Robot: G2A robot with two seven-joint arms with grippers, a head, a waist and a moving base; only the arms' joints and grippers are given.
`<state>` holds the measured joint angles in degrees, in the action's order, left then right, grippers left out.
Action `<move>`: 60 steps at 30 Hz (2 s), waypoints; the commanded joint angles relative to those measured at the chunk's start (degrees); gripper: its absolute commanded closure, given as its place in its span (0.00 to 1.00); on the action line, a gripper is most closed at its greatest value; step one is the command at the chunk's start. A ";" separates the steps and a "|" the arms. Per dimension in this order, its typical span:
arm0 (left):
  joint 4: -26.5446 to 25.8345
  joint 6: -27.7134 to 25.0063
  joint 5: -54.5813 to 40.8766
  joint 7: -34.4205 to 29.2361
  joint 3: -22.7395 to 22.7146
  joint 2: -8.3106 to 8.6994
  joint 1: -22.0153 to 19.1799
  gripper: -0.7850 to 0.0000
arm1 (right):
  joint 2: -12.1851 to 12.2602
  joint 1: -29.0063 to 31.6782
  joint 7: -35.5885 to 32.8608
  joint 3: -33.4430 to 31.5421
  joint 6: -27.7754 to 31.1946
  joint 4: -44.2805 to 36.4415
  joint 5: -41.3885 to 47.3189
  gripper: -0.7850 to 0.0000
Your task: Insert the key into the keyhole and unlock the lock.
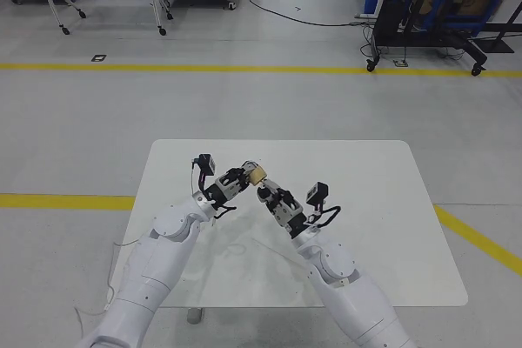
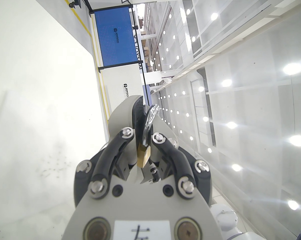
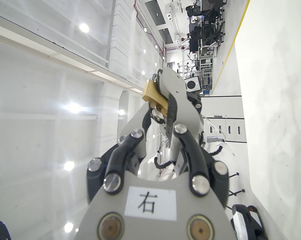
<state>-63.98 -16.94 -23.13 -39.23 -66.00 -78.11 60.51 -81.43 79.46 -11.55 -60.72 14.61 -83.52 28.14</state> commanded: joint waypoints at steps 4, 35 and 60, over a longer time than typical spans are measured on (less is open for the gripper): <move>-0.29 -0.09 0.78 -0.05 0.13 0.06 0.07 1.00 | -0.11 0.11 0.21 0.02 -0.20 0.10 -0.12 1.00; -2.14 -4.27 3.97 0.64 0.22 0.43 0.91 1.00 | -1.16 -0.38 -18.57 -4.82 -14.44 5.52 39.38 1.00; 0.06 6.76 18.93 -5.25 8.84 0.10 -2.12 1.00 | 2.49 12.05 7.14 -20.39 4.93 -14.49 -12.21 0.00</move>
<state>-64.49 -11.33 -6.06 -43.19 -58.43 -77.92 58.94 -78.99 91.06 -5.05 -80.66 19.81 -97.36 16.61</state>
